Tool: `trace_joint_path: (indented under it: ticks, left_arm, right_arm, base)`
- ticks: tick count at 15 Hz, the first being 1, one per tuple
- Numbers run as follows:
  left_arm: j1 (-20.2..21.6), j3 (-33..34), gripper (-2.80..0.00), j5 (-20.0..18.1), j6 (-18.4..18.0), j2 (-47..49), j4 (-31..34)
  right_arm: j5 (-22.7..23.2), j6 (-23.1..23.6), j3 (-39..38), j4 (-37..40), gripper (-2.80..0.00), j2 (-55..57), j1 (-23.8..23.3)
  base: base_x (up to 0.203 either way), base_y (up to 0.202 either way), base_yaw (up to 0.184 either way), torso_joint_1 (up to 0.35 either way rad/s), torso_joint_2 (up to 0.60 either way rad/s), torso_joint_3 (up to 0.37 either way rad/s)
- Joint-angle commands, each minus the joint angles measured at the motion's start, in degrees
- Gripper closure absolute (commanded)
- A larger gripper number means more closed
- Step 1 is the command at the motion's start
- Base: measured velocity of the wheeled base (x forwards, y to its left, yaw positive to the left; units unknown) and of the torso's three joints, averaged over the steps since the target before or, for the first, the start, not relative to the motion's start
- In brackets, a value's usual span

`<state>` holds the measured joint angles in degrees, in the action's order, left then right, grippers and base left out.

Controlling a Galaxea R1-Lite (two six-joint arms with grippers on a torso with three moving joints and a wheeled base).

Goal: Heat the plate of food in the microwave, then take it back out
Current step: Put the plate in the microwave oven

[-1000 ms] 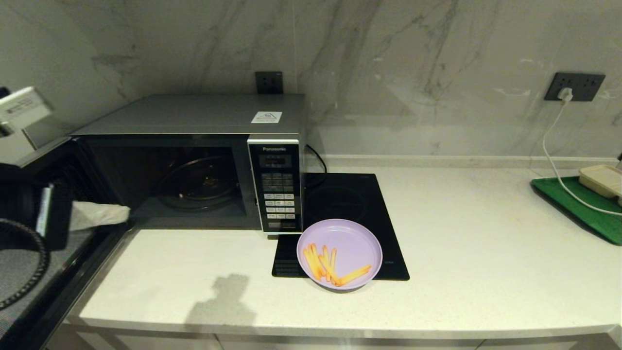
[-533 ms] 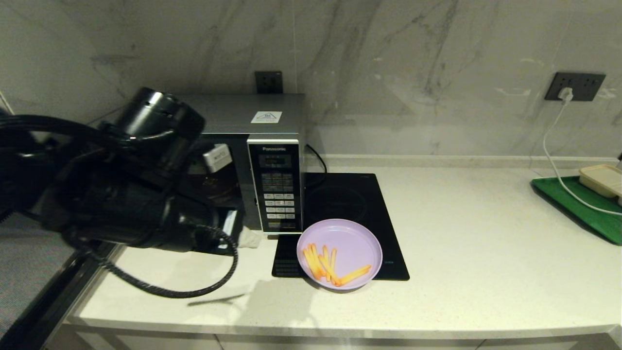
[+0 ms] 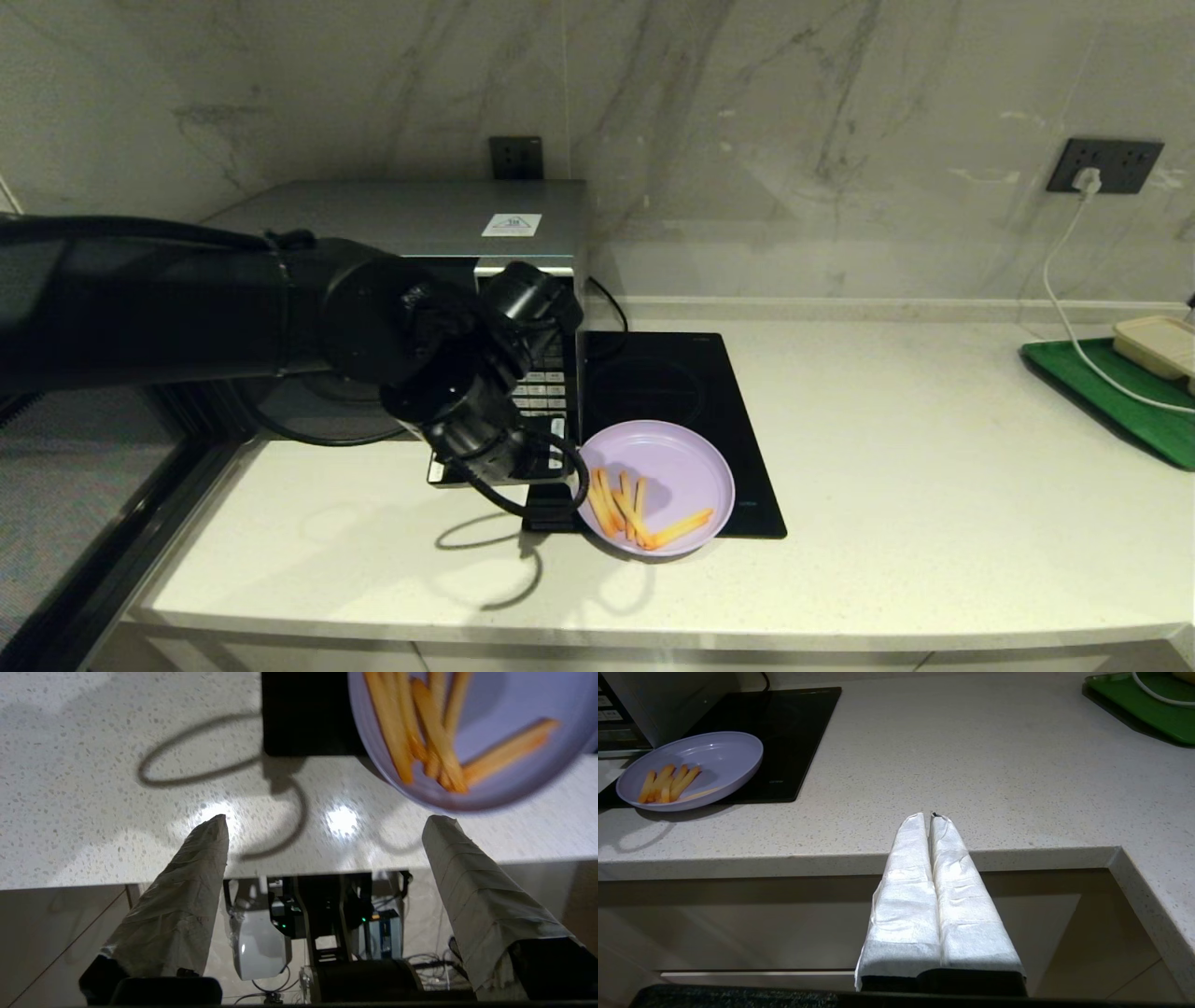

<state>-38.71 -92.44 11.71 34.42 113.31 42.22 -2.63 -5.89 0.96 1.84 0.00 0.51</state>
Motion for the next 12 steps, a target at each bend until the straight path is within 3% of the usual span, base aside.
trace_joint_path:
  ticks: [1,6,12]
  left_arm:
    - [0.18,-3.94,-2.80,2.04,2.28,7.26,0.35]
    - [0.40,-12.56,-2.80,2.27,3.53,12.99,3.82]
    - [1.52,-16.26,-2.80,2.94,5.39,16.68,5.97]
  right_arm:
    - [0.00,0.00,0.00,0.00,0.00,0.00,0.02]
    - [0.00,0.00,0.00,0.00,0.00,0.00,0.02]
    - [0.00,0.00,0.00,0.00,0.00,0.00,0.02]
  base:
    - [0.000,0.000,0.000,0.000,0.00,0.000]
    - [0.000,0.000,0.000,0.000,0.00,0.000]
    - [0.000,0.000,0.000,0.000,0.00,0.000]
